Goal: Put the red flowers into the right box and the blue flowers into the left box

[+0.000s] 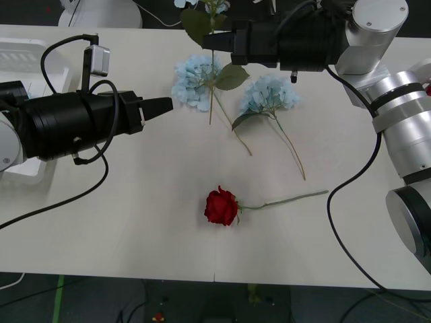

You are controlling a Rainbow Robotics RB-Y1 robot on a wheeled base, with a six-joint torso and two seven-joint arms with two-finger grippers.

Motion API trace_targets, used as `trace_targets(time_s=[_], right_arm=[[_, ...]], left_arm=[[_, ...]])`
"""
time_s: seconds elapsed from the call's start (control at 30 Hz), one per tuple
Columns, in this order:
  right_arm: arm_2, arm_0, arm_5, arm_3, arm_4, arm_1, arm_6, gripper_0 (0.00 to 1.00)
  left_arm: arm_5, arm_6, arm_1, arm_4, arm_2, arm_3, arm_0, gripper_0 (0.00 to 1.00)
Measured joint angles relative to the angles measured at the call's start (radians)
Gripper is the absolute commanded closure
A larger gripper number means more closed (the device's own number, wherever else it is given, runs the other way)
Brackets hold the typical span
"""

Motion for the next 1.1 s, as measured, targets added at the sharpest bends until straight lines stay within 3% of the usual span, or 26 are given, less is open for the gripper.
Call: trace_targets(time_s=[0.17, 0.4, 0.87, 1.07, 1.1], right_arm=[[-0.003, -0.001, 0.001, 0.000, -0.010, 0.037, 0.041, 1.00], [-0.002, -0.001, 0.018, 0.000, -0.010, 0.052, 0.047, 1.00], [0.009, -0.001, 0.025, 0.000, -0.022, 0.052, 0.068, 1.00], [0.010, -0.001, 0.029, 0.000, -0.029, 0.052, 0.069, 1.00], [0.010, -0.001, 0.029, 0.000, -0.030, 0.052, 0.069, 1.00]], left_arm=[[-0.138, -0.007, 0.000, 0.035, -0.037, -0.030, 0.065, 0.00], [-0.438, -0.008, -0.007, -0.050, -0.246, -0.031, 0.084, 0.00], [-0.513, -0.008, -0.079, -0.152, -0.327, -0.023, 0.080, 0.00], [-0.514, -0.008, -0.125, -0.192, -0.327, 0.064, 0.035, 0.00], [-0.514, -0.008, -0.133, -0.195, -0.327, 0.083, 0.023, 0.04]])
